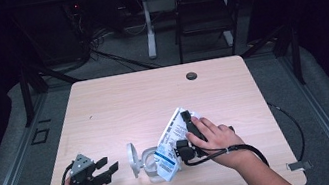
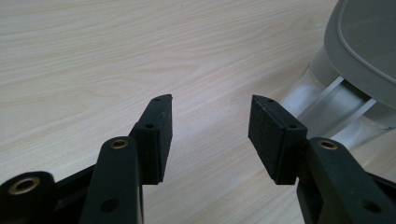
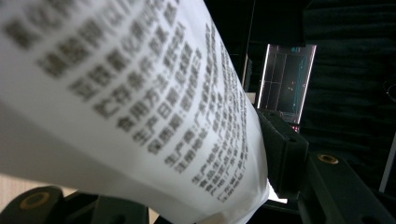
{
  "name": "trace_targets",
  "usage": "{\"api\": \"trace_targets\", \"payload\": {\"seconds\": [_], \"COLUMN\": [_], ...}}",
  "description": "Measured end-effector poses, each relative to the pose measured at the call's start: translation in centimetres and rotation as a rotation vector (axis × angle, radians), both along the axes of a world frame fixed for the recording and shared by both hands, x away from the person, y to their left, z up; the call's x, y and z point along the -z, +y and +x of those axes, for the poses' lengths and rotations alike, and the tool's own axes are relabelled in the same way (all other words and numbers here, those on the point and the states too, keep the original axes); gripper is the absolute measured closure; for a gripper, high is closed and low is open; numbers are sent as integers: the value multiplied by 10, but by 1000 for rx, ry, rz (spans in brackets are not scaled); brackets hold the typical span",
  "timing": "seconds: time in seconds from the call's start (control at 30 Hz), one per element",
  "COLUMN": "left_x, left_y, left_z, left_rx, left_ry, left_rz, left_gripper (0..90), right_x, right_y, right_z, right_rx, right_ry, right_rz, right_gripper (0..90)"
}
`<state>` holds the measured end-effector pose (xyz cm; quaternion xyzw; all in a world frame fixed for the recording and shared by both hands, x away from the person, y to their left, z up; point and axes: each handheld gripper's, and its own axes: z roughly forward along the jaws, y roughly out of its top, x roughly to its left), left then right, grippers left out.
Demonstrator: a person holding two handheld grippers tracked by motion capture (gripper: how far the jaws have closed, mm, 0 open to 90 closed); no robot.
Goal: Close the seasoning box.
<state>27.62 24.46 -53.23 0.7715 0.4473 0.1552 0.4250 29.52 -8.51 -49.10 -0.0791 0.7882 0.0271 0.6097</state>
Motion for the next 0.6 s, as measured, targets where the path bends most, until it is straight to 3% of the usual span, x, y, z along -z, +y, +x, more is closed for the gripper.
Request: {"api": "trace_targets", "payload": {"seconds": [0.6], "left_x": [1], "left_y": [-2], "left_z": [0], "left_rx": [2], "left_ry": [1], "left_rz": [-5], "left_gripper": [502], "right_x": [-2], "right_y": [0], "right_z": [-2], "right_rx": [-3], "right_ry": [-7], "right_rz": [-17], "right_gripper": [513]}}
